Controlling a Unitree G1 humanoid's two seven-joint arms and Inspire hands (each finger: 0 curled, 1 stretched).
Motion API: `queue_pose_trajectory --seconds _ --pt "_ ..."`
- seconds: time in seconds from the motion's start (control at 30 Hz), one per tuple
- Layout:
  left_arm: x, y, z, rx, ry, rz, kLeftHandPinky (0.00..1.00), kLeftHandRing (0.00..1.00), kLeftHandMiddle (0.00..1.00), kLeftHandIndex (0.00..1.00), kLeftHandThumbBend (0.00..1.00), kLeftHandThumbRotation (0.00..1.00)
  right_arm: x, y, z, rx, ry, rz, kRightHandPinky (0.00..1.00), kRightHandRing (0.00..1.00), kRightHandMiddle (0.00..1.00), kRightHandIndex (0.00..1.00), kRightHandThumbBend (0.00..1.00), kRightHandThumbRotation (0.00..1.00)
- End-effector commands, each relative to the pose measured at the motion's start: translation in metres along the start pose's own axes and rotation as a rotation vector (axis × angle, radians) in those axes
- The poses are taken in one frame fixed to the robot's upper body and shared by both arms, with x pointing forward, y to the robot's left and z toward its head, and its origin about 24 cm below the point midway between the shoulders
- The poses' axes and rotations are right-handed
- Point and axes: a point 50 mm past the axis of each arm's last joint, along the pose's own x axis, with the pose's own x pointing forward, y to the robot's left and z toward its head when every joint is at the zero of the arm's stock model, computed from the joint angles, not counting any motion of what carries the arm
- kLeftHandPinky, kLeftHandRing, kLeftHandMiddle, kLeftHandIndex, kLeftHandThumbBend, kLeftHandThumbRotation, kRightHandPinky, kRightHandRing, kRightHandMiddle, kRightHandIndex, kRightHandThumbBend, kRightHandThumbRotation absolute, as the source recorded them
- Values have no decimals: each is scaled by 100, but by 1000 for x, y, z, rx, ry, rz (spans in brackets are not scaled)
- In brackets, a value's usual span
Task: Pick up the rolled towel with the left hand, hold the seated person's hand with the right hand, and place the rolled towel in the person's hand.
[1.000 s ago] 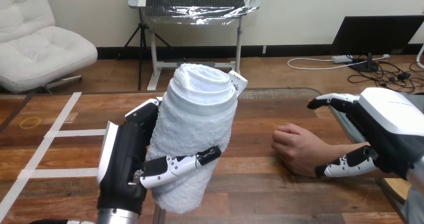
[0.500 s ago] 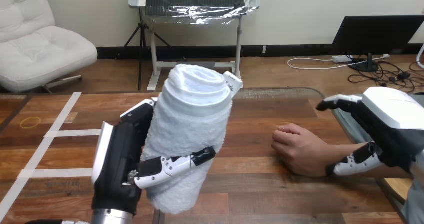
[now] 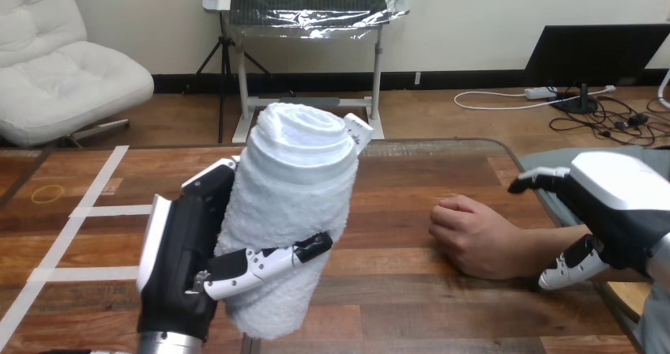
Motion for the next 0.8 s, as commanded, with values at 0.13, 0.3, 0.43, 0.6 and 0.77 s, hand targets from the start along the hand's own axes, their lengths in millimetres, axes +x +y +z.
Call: queue_pose_trajectory --seconds 0.13,0.3,0.43,0.6,0.77 --pt "9 3 10 -3 -87 5 39 41 46 53 58 0 12 -23 1 -79 3 -37 82 89 88 84 82 0" --pt "8 4 10 9 -85 2 40 41 46 53 58 0 15 -22 -2 -91 15 -21 83 90 88 85 80 0" --pt "8 4 10 12 -80 2 40 42 46 53 58 0 19 -21 -4 -102 27 -4 84 90 88 85 80 0" --pt "8 5 11 17 -79 1 41 42 46 53 58 0 23 -19 -7 -110 48 22 86 91 90 86 77 2" --pt "7 6 11 29 -75 1 42 42 45 53 58 0 29 -17 -10 -118 66 49 88 92 91 87 76 4"
